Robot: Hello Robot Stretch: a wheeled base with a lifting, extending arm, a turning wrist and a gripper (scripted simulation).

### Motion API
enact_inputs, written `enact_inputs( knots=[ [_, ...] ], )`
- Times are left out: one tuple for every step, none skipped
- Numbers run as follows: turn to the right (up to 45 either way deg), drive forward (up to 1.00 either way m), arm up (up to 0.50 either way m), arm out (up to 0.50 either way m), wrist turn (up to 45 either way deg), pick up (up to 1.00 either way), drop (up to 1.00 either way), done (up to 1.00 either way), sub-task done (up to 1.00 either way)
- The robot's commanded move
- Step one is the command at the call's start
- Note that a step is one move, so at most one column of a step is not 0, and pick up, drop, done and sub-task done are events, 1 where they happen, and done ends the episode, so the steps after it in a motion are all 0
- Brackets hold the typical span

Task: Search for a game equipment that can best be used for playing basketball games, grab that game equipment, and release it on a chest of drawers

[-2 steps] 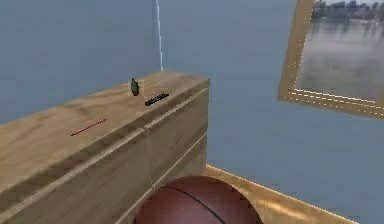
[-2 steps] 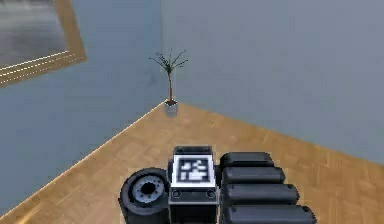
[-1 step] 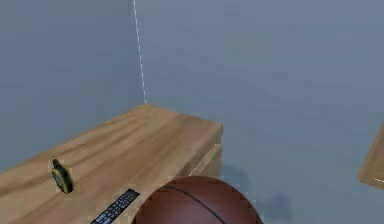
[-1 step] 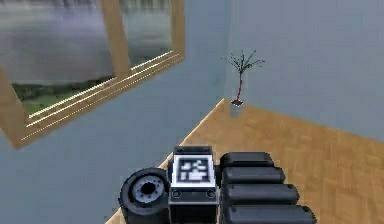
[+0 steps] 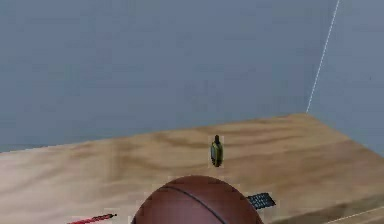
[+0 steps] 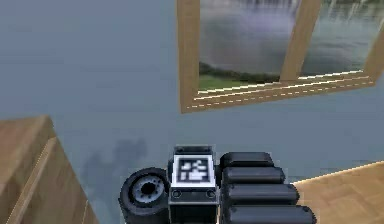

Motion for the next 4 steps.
enact_inputs(
  knots=[
    [-3.0,0.00,0.00,0.00,0.0,0.00,0.00,0.00,0.00],
    [0.0,0.05,0.00,0.00,0.0,0.00,0.00,0.00,0.00],
    [45.0,0.00,0.00,0.00,0.0,0.00,0.00,0.00,0.00],
    [45.0,0.00,0.00,0.00,0.0,0.00,0.00,0.00,0.00]
  ],
)
